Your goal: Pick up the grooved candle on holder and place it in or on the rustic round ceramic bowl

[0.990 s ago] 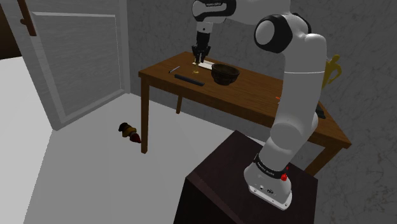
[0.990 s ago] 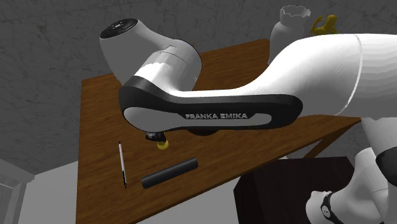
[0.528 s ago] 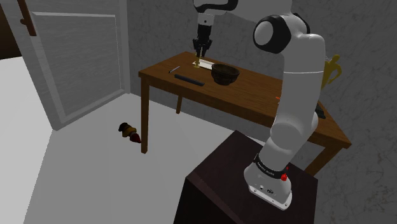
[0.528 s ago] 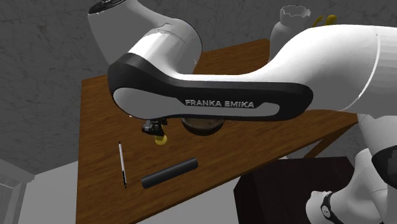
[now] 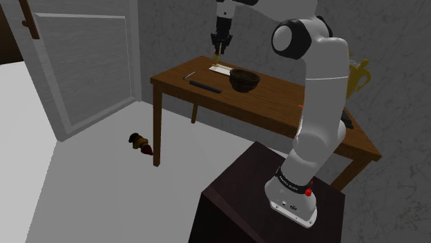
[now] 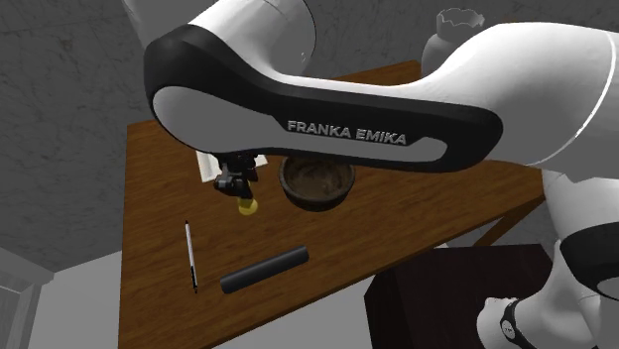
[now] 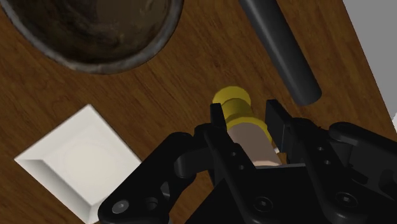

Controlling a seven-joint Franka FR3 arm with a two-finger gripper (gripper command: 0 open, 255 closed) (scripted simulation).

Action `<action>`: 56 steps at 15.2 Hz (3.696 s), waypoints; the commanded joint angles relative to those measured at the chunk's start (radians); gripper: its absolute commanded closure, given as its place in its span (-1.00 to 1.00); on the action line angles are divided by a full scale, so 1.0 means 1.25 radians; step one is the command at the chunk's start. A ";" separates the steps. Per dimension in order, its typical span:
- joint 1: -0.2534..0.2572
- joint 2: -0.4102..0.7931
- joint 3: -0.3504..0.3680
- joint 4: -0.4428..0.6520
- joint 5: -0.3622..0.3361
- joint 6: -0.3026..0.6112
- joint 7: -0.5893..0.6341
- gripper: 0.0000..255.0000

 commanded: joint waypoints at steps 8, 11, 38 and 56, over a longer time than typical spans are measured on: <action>-0.024 0.090 0.002 0.248 0.016 -0.158 -0.003 1.00; -0.047 0.173 0.007 0.425 0.030 -0.252 -0.002 1.00; -0.101 -0.288 -0.072 -0.353 -0.060 0.077 -0.188 1.00; -0.099 -0.300 -0.071 -0.436 -0.064 0.148 -0.183 -1.00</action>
